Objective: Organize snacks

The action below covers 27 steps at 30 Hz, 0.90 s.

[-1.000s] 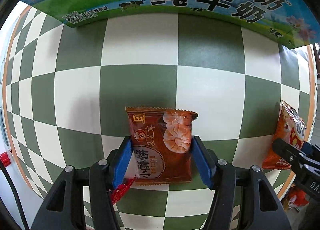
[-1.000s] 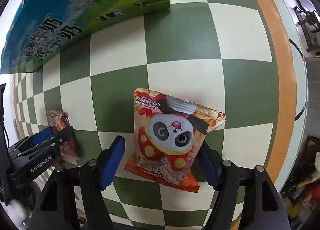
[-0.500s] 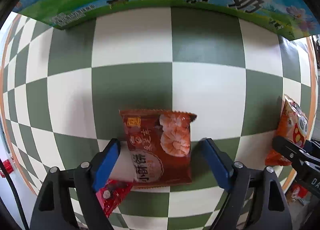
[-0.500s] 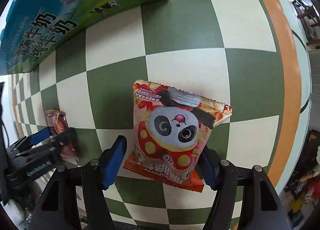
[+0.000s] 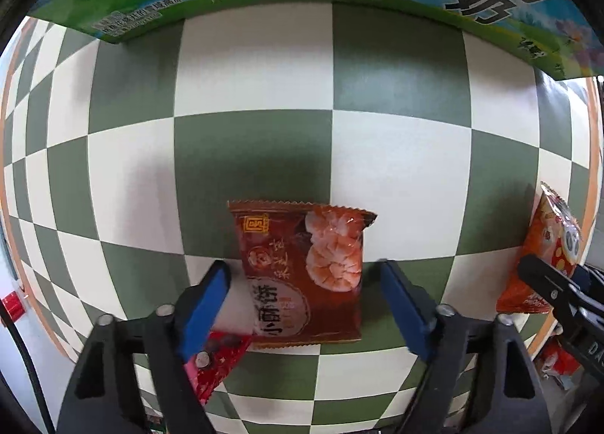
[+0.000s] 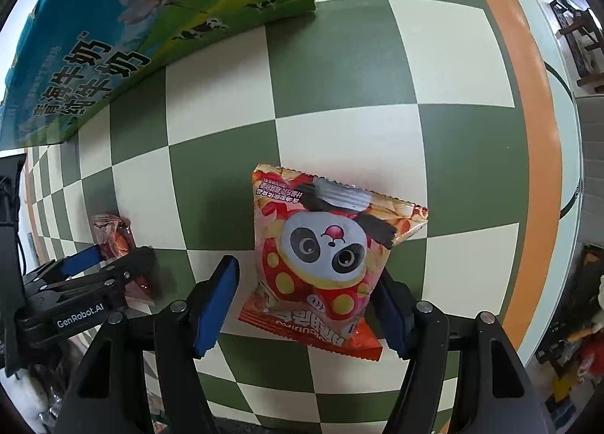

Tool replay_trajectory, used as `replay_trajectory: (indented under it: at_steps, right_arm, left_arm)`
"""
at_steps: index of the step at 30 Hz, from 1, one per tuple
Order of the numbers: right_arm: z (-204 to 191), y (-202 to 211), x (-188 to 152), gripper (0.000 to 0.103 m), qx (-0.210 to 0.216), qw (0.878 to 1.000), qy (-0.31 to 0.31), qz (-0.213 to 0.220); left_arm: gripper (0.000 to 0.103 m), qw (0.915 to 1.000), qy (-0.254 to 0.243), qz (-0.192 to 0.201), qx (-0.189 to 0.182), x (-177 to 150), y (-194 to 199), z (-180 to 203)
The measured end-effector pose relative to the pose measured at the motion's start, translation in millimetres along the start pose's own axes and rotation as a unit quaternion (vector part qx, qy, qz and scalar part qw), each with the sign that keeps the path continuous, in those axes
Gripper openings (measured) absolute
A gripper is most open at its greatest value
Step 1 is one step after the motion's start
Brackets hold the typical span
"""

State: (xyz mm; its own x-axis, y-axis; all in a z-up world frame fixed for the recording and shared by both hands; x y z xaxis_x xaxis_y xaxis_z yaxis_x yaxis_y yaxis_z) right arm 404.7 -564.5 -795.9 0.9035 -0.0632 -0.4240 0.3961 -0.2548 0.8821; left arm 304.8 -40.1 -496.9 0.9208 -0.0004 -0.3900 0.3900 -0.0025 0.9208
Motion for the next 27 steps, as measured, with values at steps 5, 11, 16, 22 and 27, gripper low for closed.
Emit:
replay_trajectory:
  at_steps: [5,11,16,22,27]
  right_arm:
    - [-4.6,-12.3,1.7,0.071,-0.007,1.000,-0.002,0.001]
    - [-4.9,-18.7,0.7,0.064,-0.015,1.000,-0.004,0.009]
    - [-3.7,-14.3,-4.0,0.055,-0.014,1.000,-0.003,0.025]
    - [-8.3,-5.0,-15.2,0.051,-0.003,0.999,0.007,0.036]
    - [-21.8,13.1,-27.1,0.051,0.022,0.998,0.027,0.046]
  left_arm:
    - [0.056,1.0000,-0.001,0.007,0.002,-1.2,3.5,0.9]
    - [0.056,0.9999,0.005,0.011,0.001,0.1,3.9,1.7]
    - [0.056,0.9999,0.000,0.013,0.000,-19.1,-0.1,6.1]
    - [0.056,0.9994,-0.011,0.031,-0.002,-32.1,12.8,13.9]
    - [0.056,0.9977,-0.026,0.061,-0.015,-42.5,46.4,14.6]
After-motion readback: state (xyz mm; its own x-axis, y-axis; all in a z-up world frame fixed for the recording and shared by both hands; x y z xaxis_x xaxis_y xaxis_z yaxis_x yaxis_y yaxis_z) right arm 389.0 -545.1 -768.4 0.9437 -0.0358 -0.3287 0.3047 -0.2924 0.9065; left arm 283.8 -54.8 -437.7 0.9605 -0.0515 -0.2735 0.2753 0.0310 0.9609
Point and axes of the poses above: each gripper's, at about its wrist camera, not at the fingertips, and y roughly against the way its jaws point, z to its right, x to its top, the point moved 8 cm from there along -y, roughly the way its jaws point, and after that the axes turned 12 degrees about -z, right-handed, at the moved point
